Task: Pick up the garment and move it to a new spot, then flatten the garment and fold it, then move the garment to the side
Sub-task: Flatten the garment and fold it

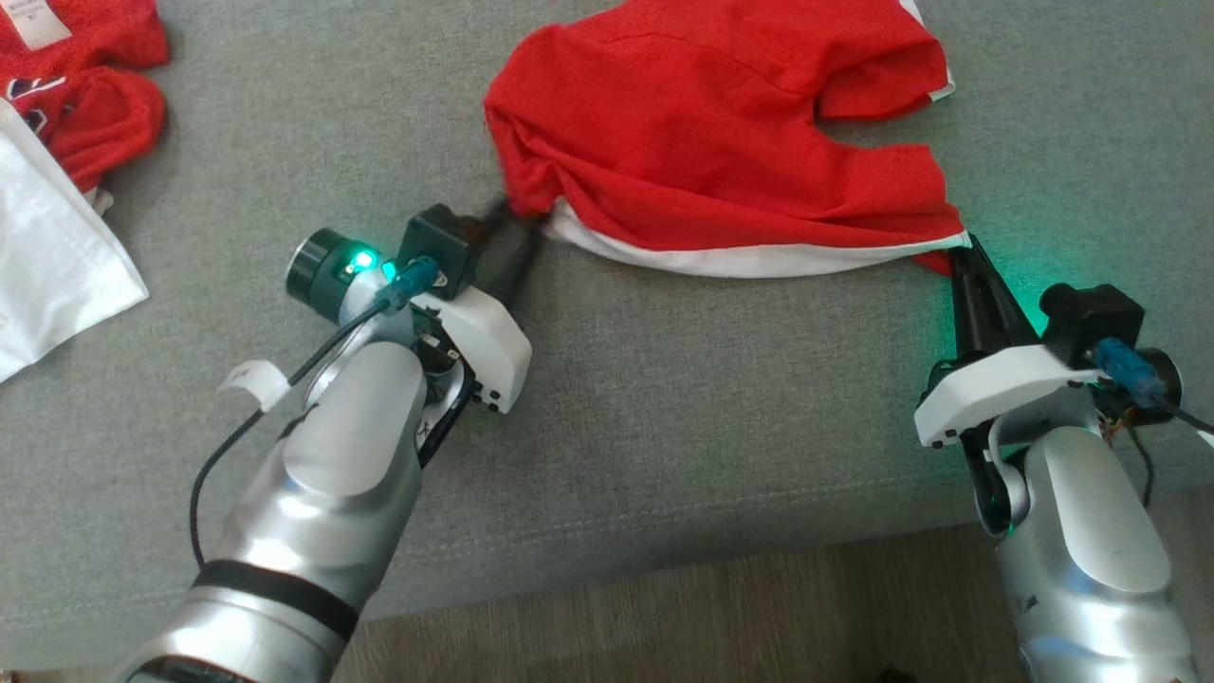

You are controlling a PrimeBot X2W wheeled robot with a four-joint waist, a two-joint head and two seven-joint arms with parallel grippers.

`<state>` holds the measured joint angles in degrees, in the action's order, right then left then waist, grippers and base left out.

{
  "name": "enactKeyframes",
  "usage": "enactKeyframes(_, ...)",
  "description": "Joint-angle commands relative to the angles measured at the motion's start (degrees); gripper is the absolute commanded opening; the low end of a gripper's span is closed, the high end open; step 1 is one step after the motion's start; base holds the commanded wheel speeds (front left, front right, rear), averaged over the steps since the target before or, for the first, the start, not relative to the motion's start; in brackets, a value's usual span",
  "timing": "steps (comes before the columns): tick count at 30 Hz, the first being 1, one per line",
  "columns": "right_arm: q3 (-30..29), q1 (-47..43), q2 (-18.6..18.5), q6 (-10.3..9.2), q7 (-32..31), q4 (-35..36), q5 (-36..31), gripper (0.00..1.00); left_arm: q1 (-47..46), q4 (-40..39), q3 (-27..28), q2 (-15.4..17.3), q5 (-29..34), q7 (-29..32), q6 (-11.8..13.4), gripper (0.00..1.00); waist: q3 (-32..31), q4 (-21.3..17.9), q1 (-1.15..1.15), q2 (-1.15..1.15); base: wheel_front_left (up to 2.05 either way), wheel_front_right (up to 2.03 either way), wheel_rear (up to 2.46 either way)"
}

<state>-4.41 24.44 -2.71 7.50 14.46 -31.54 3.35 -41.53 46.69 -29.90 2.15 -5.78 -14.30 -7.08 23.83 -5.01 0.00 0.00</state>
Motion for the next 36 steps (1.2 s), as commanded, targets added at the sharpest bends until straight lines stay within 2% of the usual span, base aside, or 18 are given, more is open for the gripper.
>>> enactKeyframes(1,1.3,1.1,-0.19,-0.01,0.54,1.84,0.37,0.0,-1.96,-1.36,1.01,0.75,-0.53,-0.7,-0.05,0.0,-0.2,0.13,0.0,0.0,0.0,0.0,0.0)
enactKeyframes(11,1.72,1.07,-0.93,-0.01,0.54,3.82,0.41,0.0,1.73,-7.23,1.7,1.5,-0.69,-0.7,-0.15,0.0,-4.84,3.49,0.0,0.0,0.0,0.0,0.0)
enactKeyframes(20,4.86,4.43,-5.02,-0.01,0.54,7.68,0.5,0.0,4.78,-11.5,2.96,4.61,-1.58,-0.7,-0.27,0.0,-12.78,7.6,0.0,0.0,0.0,0.0,0.0)
enactKeyframes(28,9.14,9.31,-8.57,-0.01,-0.06,10.04,1.01,0.0,4.43,-13.7,5.12,6.39,-6.48,-0.34,-0.36,0.0,-20.21,9.82,0.0,0.0,0.0,0.0,0.0)
enactKeyframes(36,12.44,11.83,-11.7,-0.01,-3.47,14.71,1.97,0.0,5.17,-21.78,8.93,7.24,-12.63,7.11,0.11,0.0,-26.64,11.4,0.0,0.0,0.0,0.0,0.0)
